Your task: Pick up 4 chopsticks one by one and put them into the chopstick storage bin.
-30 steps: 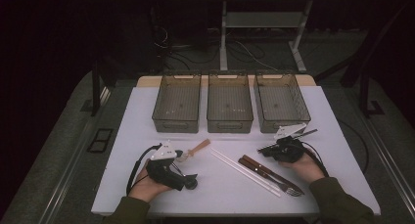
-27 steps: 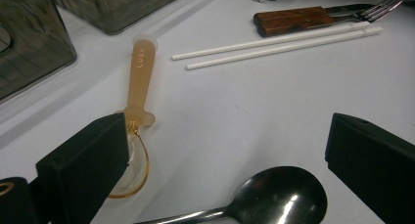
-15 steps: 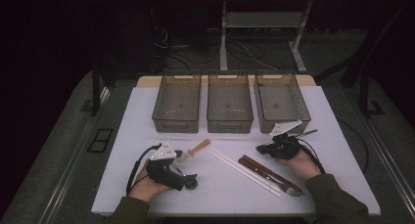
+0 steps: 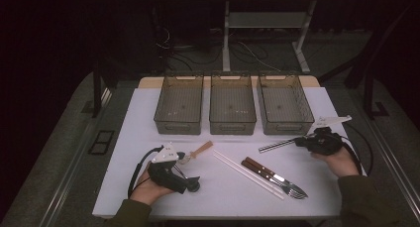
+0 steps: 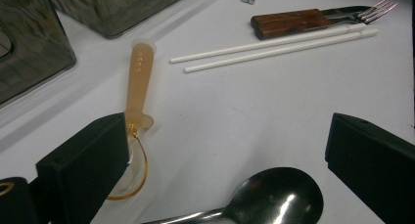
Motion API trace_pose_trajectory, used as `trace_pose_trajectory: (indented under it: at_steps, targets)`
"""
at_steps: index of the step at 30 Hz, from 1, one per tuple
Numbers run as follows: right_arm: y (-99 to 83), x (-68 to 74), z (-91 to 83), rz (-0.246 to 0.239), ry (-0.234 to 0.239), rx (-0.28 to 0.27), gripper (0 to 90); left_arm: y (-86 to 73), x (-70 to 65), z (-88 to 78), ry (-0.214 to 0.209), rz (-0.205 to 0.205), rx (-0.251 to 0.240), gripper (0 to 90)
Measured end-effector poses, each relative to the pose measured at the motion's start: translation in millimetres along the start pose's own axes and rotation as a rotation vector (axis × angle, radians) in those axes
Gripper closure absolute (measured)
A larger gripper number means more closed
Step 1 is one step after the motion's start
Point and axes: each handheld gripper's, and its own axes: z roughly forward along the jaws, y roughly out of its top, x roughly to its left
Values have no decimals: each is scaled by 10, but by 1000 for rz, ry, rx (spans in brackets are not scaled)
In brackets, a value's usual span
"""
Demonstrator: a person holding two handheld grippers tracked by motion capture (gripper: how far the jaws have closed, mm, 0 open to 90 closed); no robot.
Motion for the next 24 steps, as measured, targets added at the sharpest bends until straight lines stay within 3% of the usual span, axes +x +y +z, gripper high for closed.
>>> trace_pose_trajectory:
  at_steps: [7, 8, 11, 12, 13, 14, 18, 23, 24]
  targets:
    - [-98, -260, -143, 71, -88, -15, 897, -3, 5, 2, -3, -4, -3, 12]
    - [-109, -313, -153, 98, -105, -29, 897, -3, 7, 2, -4, -7, -5, 12]
    - [-94, -360, -141, 105, -128, -27, 897, -6, 19, 2, -2, -14, -8, 12]
    - [-67, -435, -122, 122, -157, -22, 897, -8, 23, 1, -4, -17, -10, 12]
    - [-67, -435, -122, 122, -157, -22, 897, -8, 26, 3, -3, -17, -9, 12]
    - [-50, -531, -95, 156, -181, -22, 897, -9, 29, 6, -3, -19, -8, 12]
    - [-28, -680, 6, 192, -210, 7, 897, -9, 31, 12, -6, -21, -9, 12]
    - [-5, -754, 86, 202, -232, 30, 897, -14, 38, 13, -6, -23, -8, 12]
    - [-20, -791, 120, 207, -251, 56, 898, -14, 37, 13, -7, -23, -7, 12]
